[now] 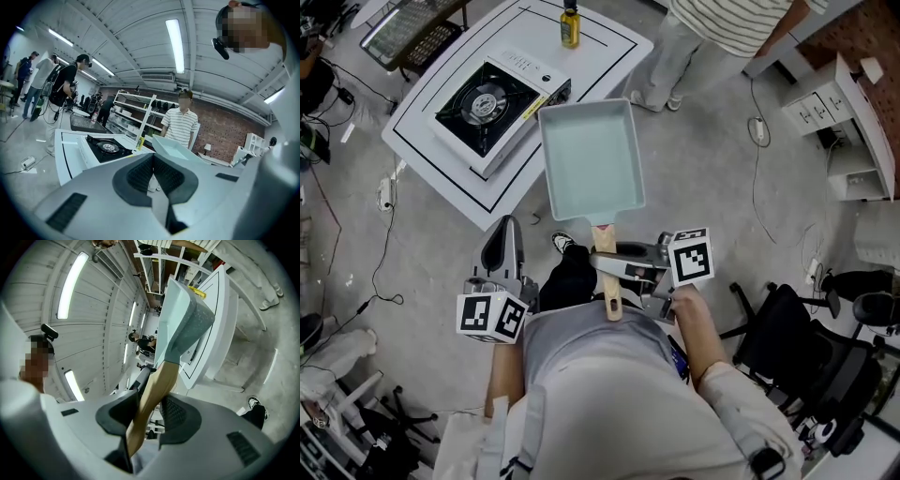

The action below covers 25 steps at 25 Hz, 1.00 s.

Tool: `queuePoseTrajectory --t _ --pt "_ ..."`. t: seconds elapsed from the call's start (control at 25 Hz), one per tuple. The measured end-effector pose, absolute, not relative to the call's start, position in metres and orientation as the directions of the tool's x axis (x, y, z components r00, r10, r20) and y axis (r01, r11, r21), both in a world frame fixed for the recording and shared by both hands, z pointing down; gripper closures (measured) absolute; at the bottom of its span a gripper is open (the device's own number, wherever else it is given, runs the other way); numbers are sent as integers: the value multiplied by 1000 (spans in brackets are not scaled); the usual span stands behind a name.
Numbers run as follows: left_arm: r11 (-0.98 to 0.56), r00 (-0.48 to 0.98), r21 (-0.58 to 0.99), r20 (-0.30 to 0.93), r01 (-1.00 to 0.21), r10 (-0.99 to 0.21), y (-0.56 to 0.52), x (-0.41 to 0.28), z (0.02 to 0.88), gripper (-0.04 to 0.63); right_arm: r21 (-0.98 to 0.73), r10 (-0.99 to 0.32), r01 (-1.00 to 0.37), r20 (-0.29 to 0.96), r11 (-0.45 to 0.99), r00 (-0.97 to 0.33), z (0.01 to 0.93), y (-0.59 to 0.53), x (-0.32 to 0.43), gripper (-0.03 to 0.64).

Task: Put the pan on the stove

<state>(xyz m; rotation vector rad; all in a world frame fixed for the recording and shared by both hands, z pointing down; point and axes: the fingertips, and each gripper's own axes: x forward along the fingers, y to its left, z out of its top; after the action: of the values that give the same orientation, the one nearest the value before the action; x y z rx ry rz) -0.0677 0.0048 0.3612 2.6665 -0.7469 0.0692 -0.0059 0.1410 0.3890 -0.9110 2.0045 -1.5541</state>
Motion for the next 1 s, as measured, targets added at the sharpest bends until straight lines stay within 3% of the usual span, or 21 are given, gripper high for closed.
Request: queuePoseTrajectory --t 1.0 --pt "-725 795 337 156 -601 -586 -96 -50 361 588 -964 -615 -195 44 180 -787 389 32 15 465"
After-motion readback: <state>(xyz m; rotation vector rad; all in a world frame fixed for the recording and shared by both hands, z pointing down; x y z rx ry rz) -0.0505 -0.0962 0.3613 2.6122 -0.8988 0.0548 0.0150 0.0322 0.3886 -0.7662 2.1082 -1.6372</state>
